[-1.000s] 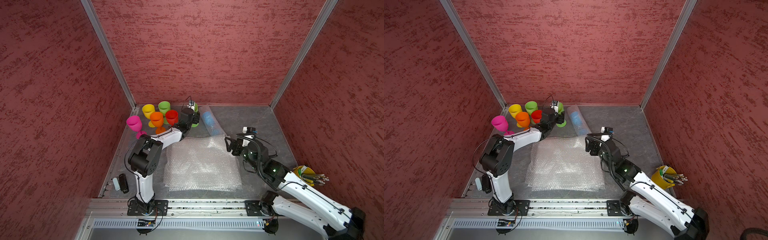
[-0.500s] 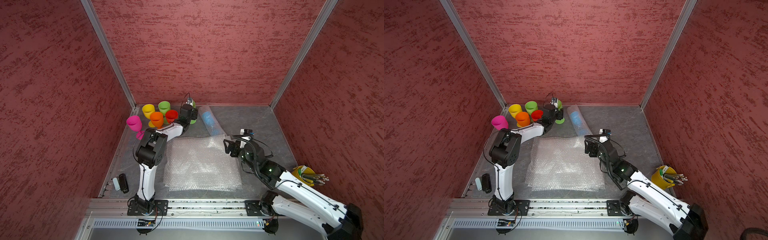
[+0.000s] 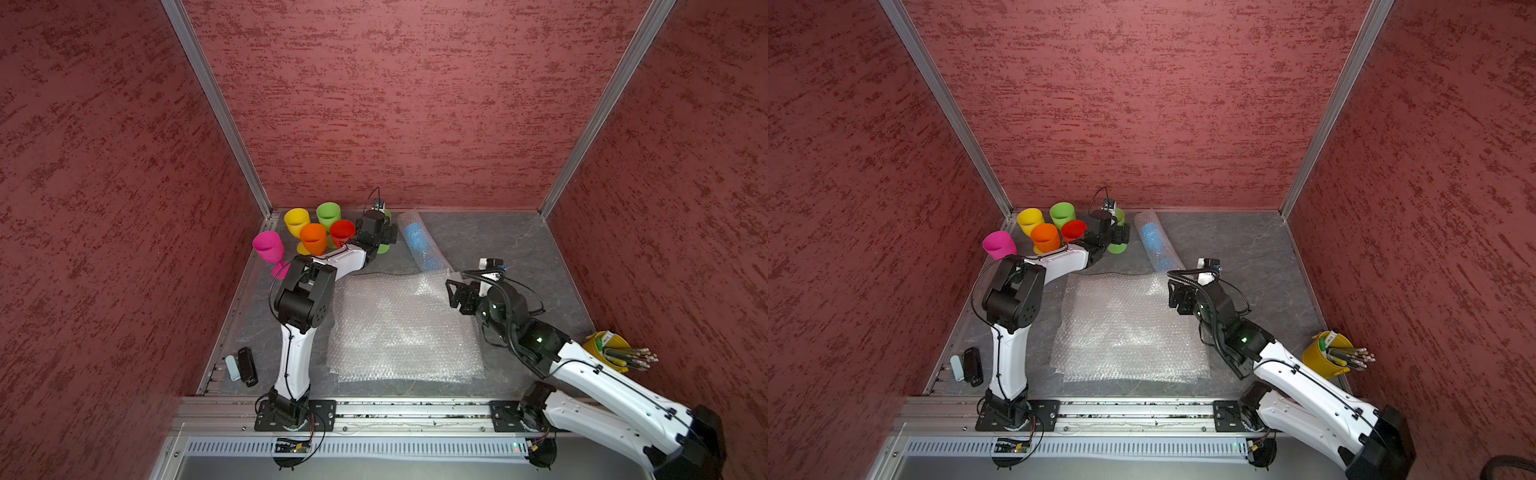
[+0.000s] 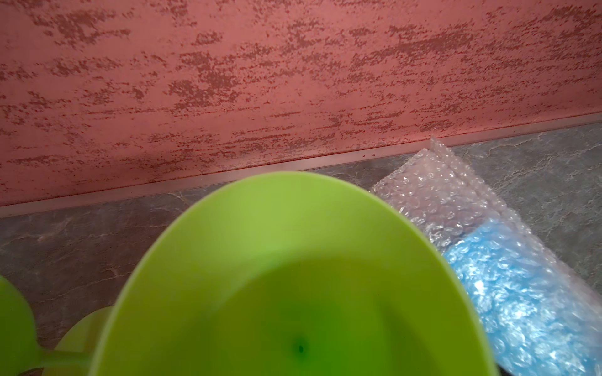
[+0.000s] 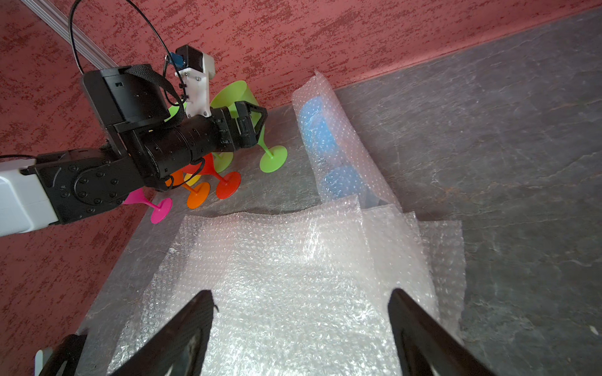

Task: Unpack wine glasses from bubble wrap
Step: Place the wine glass at the center of the board, then pick up the bubble wrap from the center of the board.

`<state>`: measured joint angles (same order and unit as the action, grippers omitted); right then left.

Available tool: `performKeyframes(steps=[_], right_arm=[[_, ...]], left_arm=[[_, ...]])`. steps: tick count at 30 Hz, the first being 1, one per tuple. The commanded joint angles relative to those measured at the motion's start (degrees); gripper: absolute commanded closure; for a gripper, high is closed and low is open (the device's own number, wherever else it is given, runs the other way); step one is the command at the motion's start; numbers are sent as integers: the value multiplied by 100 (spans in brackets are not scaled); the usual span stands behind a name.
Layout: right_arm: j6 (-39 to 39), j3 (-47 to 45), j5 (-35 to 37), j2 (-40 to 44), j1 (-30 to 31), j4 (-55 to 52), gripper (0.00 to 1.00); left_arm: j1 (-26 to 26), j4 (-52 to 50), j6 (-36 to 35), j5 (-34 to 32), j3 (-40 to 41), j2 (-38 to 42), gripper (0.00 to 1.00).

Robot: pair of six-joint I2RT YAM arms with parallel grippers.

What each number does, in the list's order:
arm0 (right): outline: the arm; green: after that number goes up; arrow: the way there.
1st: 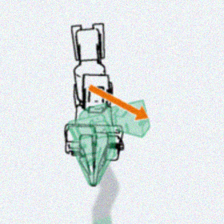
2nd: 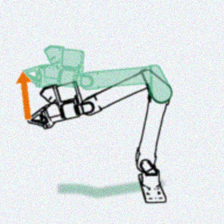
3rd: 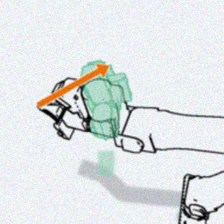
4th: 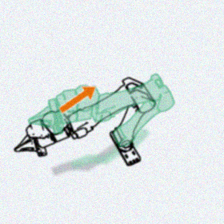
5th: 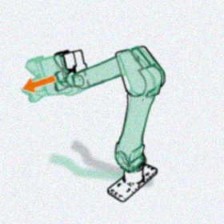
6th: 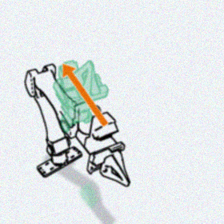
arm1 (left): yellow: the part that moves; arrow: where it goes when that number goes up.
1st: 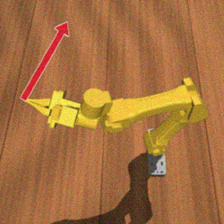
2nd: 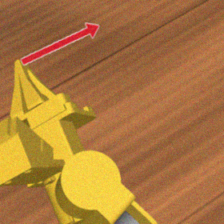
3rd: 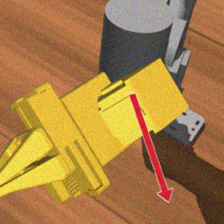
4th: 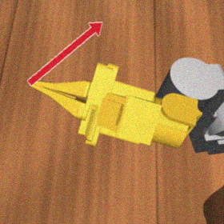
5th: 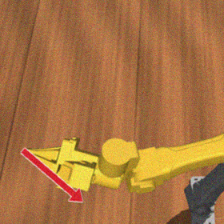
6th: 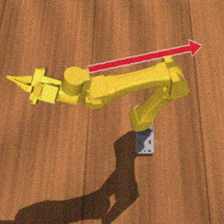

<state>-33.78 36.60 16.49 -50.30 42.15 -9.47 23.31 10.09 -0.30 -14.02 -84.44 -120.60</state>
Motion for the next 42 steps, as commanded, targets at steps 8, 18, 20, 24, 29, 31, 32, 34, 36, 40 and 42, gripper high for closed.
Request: performKeyframes(steps=[8,18,20,24,29,31,32,34,36,40,42], right_arm=[[-31,365,-52,129,-19,-227,14],[619,659,443,-337,-30,-275,10],[949,946,794,-824,-67,-270,8],[1395,1768,339,-1980,-560,60,3],[2065,2995,-555,-3782,-1121,133,1],[2318,3439,-1107,-4501,-1405,114,1],[2427,3600,-1134,-4772,-1485,101,1],[2816,3951,-1319,-5298,-1612,96,1],[3149,4362,-1700,-5757,-1694,-6,1],[3503,5571,-1788,-6922,-1797,-661,1],[3579,6142,-1538,-7469,-1808,-1009,1]], left_arm=[[102,171,97,43,280,1147,0],[780,-457,-294,-2085,-134,2295,0],[1140,-1072,-383,-2702,-377,2574,0],[1666,-3353,-34,-2349,-665,3244,0],[1829,-4242,1875,-1248,670,4758,0],[2000,-4357,2218,-1144,1325,5394,0],[2057,-4430,2275,-1088,1551,5638,0],[2155,-4668,2285,-1033,1962,6077,0],[2194,-4810,2288,-1011,2311,6437,0],[2239,-4682,1985,-1210,2982,6908,0],[2255,-4709,1933,-1149,2940,6887,0]])
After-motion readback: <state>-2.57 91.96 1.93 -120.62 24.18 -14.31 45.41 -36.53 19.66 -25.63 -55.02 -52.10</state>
